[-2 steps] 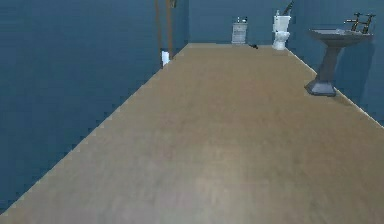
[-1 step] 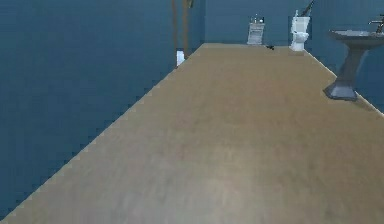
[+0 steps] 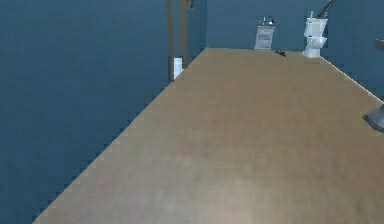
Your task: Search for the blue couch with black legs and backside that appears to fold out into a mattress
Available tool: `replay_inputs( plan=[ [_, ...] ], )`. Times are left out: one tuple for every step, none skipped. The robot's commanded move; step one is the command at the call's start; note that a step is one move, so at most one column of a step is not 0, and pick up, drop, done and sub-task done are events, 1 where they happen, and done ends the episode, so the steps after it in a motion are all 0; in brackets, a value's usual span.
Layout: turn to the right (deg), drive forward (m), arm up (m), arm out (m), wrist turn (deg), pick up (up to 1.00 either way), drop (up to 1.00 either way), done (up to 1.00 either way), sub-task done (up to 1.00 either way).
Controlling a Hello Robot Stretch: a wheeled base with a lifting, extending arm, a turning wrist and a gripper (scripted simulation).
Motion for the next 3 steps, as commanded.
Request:
replay_inputs(
  plan=[
    [0.0,1.00,0.00,0.00,0.0,0.00,0.00,0.00,0.00],
    [0.0,1.00,0.00,0.00,0.0,0.00,0.00,0.00,0.00],
    [0.0,1.00,0.00,0.00,0.0,0.00,0.00,0.00,0.00]
  ],
)
